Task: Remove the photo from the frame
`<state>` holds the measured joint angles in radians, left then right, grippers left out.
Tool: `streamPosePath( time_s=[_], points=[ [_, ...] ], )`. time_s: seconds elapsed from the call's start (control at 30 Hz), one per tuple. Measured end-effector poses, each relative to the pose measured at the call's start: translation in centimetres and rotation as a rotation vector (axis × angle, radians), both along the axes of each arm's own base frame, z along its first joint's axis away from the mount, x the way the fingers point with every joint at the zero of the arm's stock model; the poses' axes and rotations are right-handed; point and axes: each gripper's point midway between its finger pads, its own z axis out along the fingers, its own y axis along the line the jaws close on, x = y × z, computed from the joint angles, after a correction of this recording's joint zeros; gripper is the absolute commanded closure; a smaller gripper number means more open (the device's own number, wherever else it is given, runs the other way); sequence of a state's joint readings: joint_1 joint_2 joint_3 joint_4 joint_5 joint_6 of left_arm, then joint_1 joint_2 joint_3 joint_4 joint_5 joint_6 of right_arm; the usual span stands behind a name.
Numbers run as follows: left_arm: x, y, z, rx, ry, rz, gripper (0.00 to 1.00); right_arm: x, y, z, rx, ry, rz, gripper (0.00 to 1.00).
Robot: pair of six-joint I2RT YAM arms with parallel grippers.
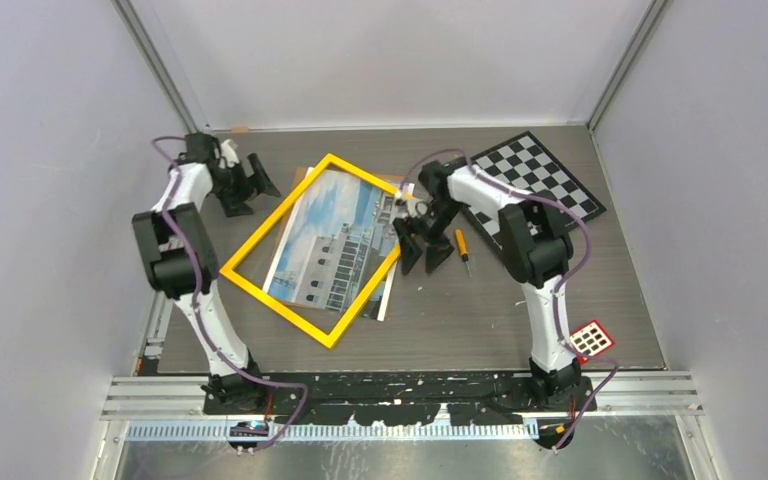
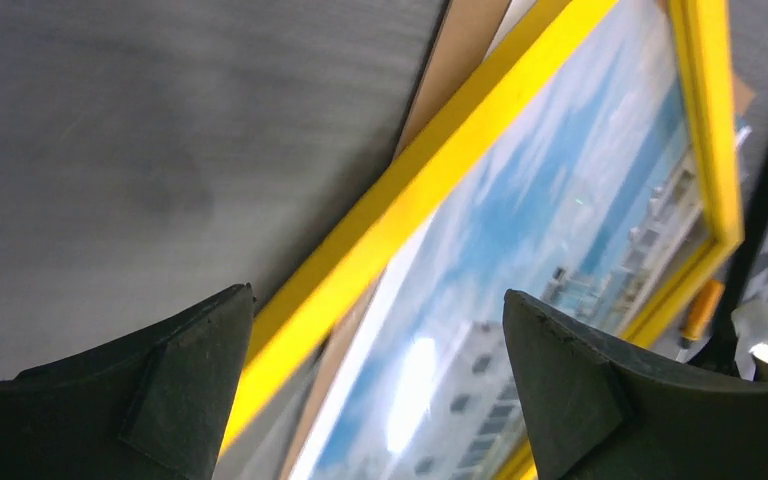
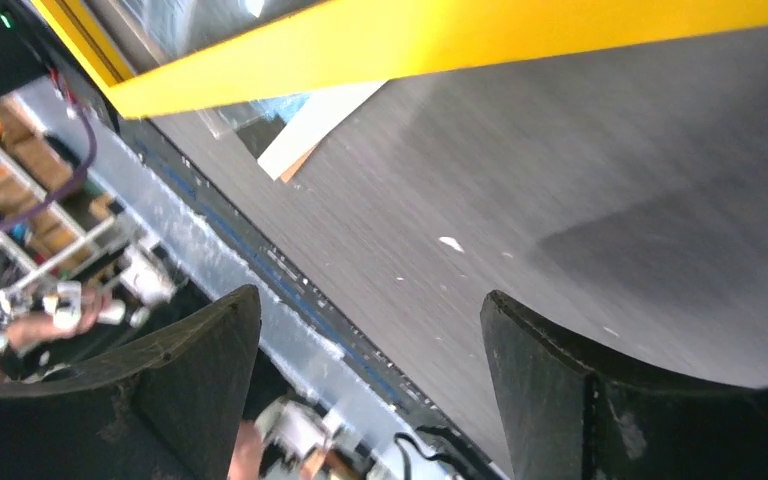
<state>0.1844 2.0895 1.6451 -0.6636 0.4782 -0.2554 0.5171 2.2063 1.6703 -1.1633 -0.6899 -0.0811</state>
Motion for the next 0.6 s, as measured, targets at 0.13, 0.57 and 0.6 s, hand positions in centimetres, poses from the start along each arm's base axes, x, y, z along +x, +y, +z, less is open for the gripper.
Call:
streamPosePath(
  time_s=[0.13, 0.57, 0.6],
  points=[
    [-3.8, 2.1, 4.7, -0.03, -0.033, 0.159, 0.0, 5.4, -1.5, 3.0, 0.028, -0.173, -0.062, 0.06],
    [-19.0, -1.8, 3.1, -0.144, 0.187, 0.466, 0.0, 24.0, 3.1, 9.0, 0.131, -0.803, -0.189, 0.0],
    [-19.5, -1.9, 2.9, -0.145, 0.196, 0.475, 0.0, 24.7, 3.2, 8.2, 0.123, -0.817, -0.199, 0.0]
  ],
)
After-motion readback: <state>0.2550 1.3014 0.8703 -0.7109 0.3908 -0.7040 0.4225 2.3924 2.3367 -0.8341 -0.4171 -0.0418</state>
